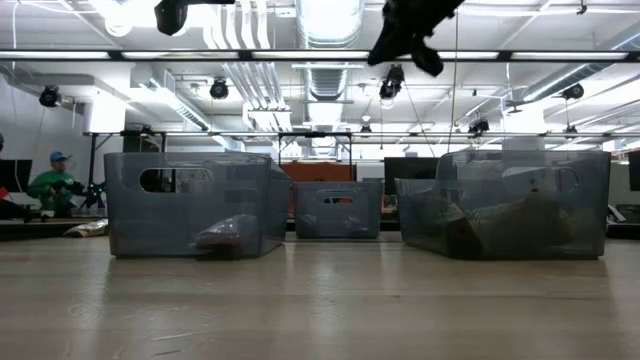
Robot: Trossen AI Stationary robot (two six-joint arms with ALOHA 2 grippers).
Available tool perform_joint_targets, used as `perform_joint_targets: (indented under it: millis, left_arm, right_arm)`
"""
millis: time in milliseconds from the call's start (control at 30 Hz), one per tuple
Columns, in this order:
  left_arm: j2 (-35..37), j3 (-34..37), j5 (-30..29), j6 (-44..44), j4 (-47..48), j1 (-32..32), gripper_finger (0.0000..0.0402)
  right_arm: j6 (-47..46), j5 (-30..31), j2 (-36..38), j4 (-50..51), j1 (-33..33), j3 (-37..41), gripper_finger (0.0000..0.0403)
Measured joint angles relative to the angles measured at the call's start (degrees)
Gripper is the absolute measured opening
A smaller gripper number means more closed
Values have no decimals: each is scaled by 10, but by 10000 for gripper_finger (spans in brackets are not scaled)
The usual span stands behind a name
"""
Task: Pick and place Granola Bars by type
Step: Put the blue granola bar into the top black bin
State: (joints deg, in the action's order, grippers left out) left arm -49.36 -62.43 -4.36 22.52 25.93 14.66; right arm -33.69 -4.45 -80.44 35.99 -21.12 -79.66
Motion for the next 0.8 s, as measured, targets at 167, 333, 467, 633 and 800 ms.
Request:
perform_joint_targets:
  millis: [167, 333, 467, 633, 800]
  left_arm:
    - [0, 0, 0, 0, 0, 0, 0]
    - [0, 0, 0, 0, 0, 0, 0]
    - [0, 0, 0, 0, 0, 0, 0]
    - [0, 0, 0, -4, 0, 0, 0]
    - [0, 0, 0, -4, 0, 0, 0]
  right_arm:
    - [14, -2, 46, 54, 20, 0, 8]
    - [-3, -2, 79, 112, 33, 1, 8]
    - [-16, -2, 97, 134, 43, 1, 8]
    - [10, -1, 111, 133, 61, 1, 8]
    - [13, 1, 112, 133, 70, 2, 8]
